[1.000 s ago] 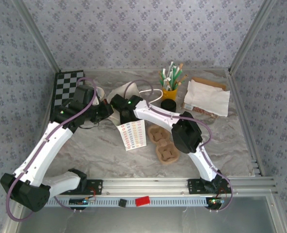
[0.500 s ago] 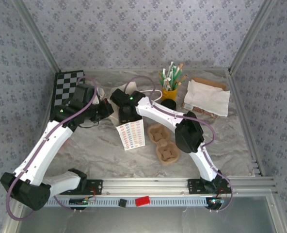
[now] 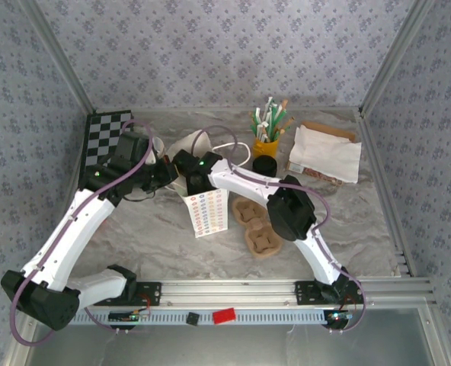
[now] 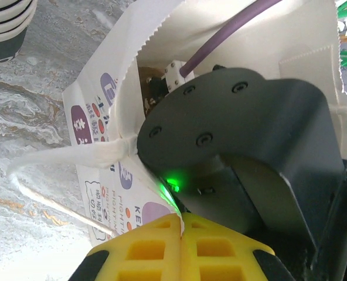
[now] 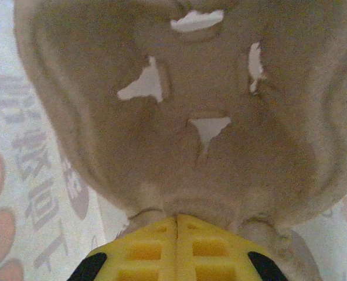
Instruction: Pack the takeout coffee
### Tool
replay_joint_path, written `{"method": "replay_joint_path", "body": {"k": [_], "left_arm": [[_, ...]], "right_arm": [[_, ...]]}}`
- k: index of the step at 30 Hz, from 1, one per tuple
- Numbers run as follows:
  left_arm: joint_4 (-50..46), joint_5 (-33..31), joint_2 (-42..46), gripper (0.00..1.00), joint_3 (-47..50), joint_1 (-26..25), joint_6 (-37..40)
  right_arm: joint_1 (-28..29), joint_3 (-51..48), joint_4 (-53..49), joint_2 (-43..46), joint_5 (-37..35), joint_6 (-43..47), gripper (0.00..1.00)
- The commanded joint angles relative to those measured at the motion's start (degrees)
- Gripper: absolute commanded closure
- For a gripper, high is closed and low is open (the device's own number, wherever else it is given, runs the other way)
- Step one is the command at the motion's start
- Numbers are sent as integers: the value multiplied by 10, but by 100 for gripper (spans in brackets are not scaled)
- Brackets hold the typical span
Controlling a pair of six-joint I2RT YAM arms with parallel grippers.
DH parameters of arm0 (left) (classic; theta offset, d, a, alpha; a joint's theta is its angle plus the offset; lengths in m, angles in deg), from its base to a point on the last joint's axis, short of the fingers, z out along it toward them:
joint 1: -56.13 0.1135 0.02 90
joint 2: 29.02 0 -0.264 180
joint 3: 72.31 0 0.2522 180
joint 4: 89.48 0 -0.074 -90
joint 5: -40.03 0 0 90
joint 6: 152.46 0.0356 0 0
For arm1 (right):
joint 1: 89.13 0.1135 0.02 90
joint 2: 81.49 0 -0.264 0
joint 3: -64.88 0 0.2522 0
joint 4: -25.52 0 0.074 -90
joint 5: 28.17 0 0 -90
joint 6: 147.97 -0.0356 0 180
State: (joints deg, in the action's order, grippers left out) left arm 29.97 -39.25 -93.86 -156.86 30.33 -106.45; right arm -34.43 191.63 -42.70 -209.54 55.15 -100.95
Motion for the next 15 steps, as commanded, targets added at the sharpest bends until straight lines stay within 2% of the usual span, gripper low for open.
{"method": "replay_joint_path", "body": {"k": [1,9,15], "left_arm": [[-8,4,-2,100,-20,2,12],[-7,4,-1,100,-20,3,11],[-18,-11,-4,100,-24,3,19]], "right_arm": [[10,-13,-15,23,34,-17,95],[-17,-1,-8,58,6,-10,95],[-13,43,-33,68,-11,-2,92]]}}
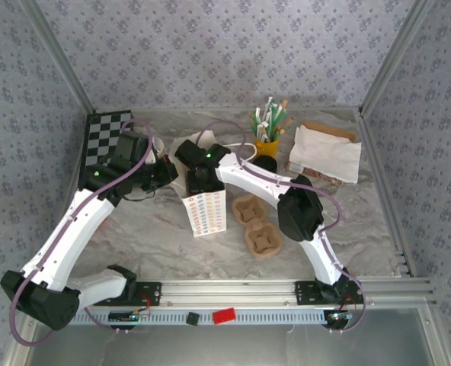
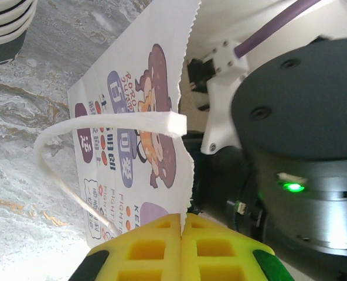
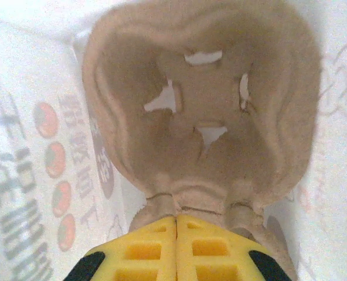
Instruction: Pack the takeout coffee
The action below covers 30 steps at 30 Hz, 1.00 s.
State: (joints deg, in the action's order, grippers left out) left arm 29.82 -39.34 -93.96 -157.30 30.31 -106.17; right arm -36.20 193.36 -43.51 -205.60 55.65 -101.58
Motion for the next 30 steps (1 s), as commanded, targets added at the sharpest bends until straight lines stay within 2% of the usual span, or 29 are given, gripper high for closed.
{"method": "replay_joint_path", "body": {"k": [1,30], "left_arm": [[-18,-13,-4,100,-22,3,17],[-23,0,-33,100,-65,14,49]], "right_arm": [[6,25,-25,33,-16,4,91],[16,104,-122,127,-25,30,88]]}}
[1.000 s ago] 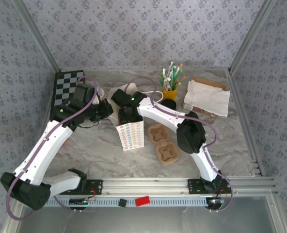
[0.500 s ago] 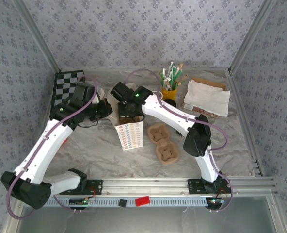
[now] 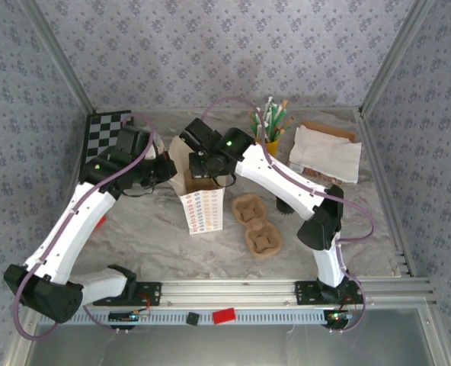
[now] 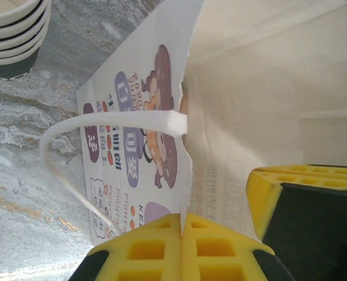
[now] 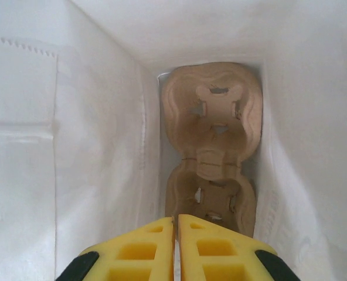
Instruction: Pack the takeout coffee
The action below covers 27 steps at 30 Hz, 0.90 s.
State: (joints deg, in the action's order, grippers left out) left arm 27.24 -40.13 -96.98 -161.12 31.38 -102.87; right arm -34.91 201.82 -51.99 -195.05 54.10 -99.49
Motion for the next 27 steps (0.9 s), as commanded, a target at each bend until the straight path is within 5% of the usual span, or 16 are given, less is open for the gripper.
{"method": "replay_joint_path", "body": {"k": [1,18,27], "left_arm": [[4,9,-6,100,-30,4,18],[63,40,-59,100,-82,17,-8],[78,41,-45,100,-32,43,-32]], "right_arm": [[3,19,-36,26,-10,10,88],[-24,76,-69,29,15,36,88],[-22,100,-87,11,23,36,88]]}}
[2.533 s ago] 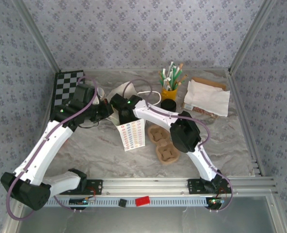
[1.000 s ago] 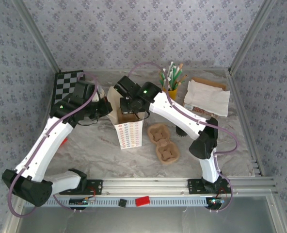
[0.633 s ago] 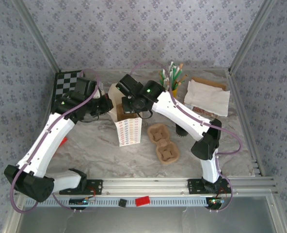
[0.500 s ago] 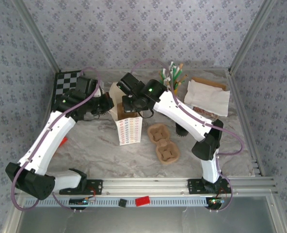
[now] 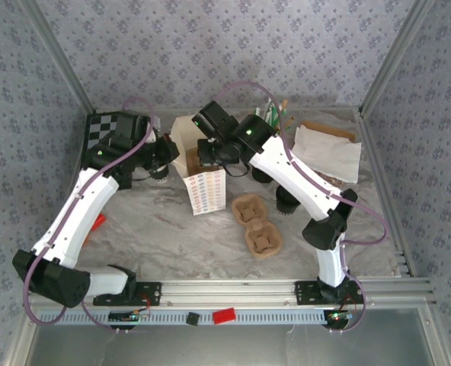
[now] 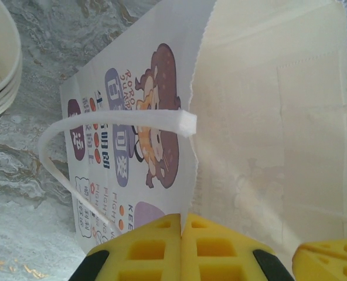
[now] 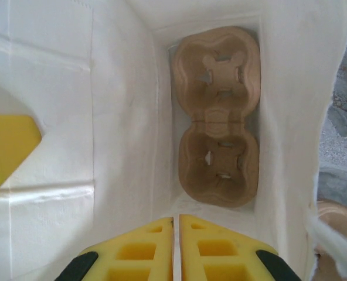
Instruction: Pack the takeout coffee
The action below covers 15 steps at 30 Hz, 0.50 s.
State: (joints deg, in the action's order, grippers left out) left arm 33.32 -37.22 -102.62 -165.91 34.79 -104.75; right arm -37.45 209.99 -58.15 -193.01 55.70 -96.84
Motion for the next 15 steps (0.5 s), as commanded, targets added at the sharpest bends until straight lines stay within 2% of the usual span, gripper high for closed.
{"method": "replay_joint_path", "body": {"k": [1,6,12,15], "left_arm": [[16,12,13,100,21,11,-11],[-7,6,15,98,28,19,4],[-33,3,20,70,25,22,24],[-59,2,19,66,5,23,42]], "right_arm": [[4,21,-26,-10,8,9,88],[4,29,-36,-11,17,10,87],[6,36,-40,-6,22,12,88],[8,47,-47,-2,21,13,87]]}}
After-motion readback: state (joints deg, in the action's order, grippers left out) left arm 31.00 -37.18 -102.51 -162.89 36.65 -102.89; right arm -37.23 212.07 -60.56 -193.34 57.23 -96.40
